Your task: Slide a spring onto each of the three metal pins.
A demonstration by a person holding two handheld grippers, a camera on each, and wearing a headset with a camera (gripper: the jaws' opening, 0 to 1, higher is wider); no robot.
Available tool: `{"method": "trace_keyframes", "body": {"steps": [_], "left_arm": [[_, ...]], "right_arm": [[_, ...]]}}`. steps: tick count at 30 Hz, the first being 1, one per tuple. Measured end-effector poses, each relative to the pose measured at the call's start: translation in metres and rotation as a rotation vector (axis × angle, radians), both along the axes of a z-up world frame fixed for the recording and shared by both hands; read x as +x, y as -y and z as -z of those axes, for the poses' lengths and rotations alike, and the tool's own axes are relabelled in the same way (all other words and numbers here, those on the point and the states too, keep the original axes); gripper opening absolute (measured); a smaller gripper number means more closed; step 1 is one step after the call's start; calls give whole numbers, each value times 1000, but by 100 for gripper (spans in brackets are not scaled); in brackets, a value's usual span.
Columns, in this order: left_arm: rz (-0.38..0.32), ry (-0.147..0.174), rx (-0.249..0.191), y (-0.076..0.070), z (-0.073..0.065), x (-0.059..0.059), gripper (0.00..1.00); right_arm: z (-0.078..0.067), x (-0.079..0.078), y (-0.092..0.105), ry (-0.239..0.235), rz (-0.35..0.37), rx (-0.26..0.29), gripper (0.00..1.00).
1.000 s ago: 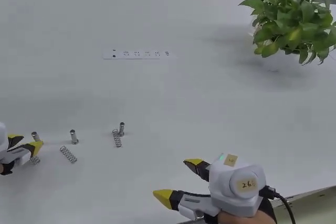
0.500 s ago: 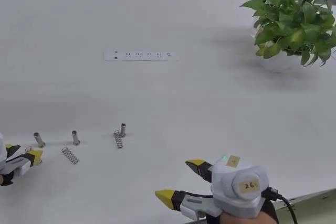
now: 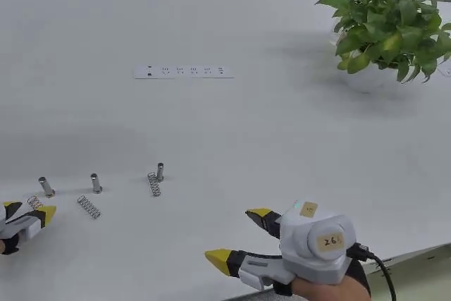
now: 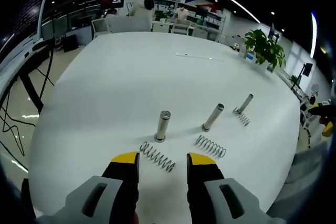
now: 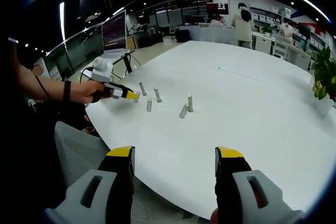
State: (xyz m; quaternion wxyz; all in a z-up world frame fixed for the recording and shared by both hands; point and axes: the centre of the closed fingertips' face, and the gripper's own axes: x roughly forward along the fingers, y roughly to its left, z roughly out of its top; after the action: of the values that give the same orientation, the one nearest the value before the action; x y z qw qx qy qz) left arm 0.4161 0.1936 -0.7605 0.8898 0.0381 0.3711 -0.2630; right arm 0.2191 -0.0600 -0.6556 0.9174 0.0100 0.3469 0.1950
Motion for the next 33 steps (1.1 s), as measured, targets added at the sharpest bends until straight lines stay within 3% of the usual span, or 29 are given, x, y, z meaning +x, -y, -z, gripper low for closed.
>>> {"method": "trace_keyframes", "body": {"steps": [8,20,22,23,26,33], "left_arm": [[-39,-27,-4,3,11,0,29],[-47,-27,45,-8,13,2,20],[-27,-22,120,-17,16,0,17],[-23,-18,125,-16,17,0,13],[-45,-27,117,-21,19,-2,5],[-70,-30,117,-30,18,-4,4]], "right_arm": [[0,-1,-1,-6,-12,-6,61],[1,0,-1,-8,-14,-5,61],[1,0,-1,-8,-15,-3,61],[3,0,-2,-10,-15,-2,61],[4,0,-4,-13,-22,-3,61],[4,1,-4,-10,-27,0,60]]}}
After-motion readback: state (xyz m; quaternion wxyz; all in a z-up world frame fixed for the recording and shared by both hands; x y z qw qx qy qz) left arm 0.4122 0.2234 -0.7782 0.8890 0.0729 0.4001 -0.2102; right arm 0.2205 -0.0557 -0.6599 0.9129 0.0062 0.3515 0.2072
